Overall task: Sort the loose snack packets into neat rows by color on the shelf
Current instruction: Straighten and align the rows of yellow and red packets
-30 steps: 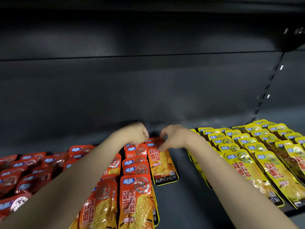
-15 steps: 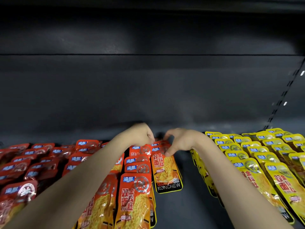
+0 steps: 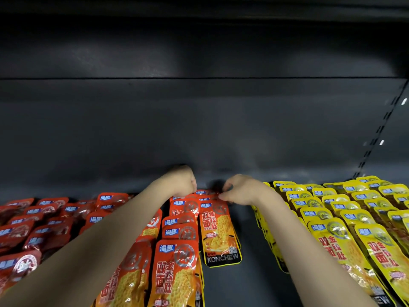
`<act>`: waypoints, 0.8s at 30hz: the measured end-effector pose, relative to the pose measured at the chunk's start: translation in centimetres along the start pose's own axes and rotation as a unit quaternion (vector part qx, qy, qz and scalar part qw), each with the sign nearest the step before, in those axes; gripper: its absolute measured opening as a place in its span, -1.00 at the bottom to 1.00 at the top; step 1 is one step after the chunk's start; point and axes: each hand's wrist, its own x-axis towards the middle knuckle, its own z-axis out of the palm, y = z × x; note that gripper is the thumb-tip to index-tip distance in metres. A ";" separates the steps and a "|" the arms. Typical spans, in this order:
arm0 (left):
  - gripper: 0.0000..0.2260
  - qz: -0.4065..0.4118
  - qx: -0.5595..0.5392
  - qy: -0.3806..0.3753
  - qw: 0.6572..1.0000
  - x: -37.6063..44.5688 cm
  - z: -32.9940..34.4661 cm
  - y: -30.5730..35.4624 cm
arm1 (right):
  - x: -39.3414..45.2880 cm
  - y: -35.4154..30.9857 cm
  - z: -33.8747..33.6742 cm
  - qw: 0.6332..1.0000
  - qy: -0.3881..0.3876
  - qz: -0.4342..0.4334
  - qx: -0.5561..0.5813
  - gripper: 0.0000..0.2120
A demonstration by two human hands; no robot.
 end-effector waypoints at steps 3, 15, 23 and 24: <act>-0.84 -0.014 0.003 0.002 1.000 0.4 0.4 0.1 | 0.4 -0.2 0.2 1.000 -0.004 0.006 0.007 -0.69; -0.81 -0.069 -0.045 0.024 0.996 1.0 0.8 0.1 | 0.4 0.2 0.2 1.000 0.006 0.010 0.004 -0.72; -0.74 -0.102 0.005 0.007 0.995 1.4 1.6 0.8 | 0.8 0.9 0.7 0.998 0.036 0.021 0.038 -0.80; -0.74 -0.106 0.004 0.006 0.994 1.4 1.6 0.8 | 0.8 0.9 0.8 0.998 0.036 0.022 0.039 -0.80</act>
